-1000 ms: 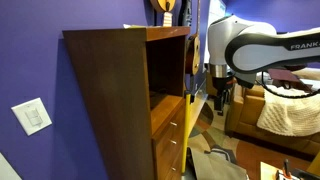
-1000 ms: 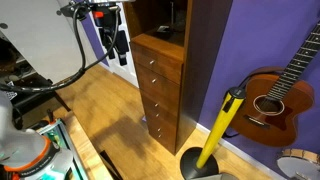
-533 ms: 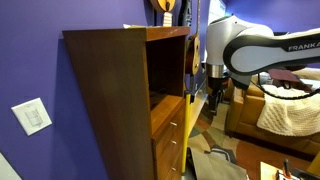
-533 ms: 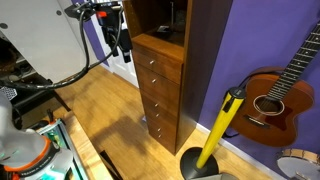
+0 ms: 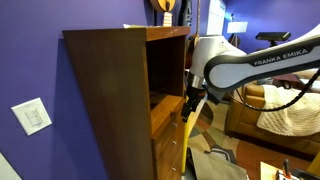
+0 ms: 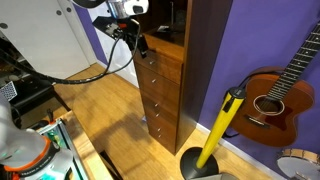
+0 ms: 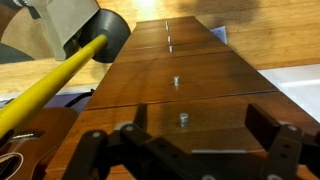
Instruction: Open the top drawer on the chest of drawers
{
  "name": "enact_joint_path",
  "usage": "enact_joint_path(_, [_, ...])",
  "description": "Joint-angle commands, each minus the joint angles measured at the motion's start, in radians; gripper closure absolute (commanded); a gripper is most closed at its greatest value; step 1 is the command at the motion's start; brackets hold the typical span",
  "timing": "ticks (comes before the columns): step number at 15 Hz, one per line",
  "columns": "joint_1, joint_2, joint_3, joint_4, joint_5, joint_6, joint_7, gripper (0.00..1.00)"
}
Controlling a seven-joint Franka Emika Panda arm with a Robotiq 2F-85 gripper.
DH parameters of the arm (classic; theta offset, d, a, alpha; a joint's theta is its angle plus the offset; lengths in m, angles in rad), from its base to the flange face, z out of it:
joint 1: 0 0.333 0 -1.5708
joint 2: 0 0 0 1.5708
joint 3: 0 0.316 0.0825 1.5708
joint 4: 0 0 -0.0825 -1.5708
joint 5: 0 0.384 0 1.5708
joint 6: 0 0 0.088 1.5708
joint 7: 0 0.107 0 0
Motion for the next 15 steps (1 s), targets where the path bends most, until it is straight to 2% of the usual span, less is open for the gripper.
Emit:
enact_joint_path(1, [0.015, 0.049, -0.026, -0.007, 0.057, 0.052, -0.058, 0.0])
enact_joint_path(6, [0.02, 0.102, -0.023, -0.008, 0.042, 0.123, -0.16, 0.01])
enact_joint_path(10, [0.023, 0.13, -0.021, -0.011, 0.042, 0.157, -0.196, 0.2])
enact_joint_path(12, [0.019, 0.142, -0.021, -0.013, 0.035, 0.169, -0.198, 0.38])
enact_joint_path(13, [0.017, 0.147, -0.021, -0.014, 0.031, 0.177, -0.195, 0.39])
enact_joint_path(15, [0.015, 0.157, -0.021, -0.015, 0.028, 0.202, -0.191, 0.3])
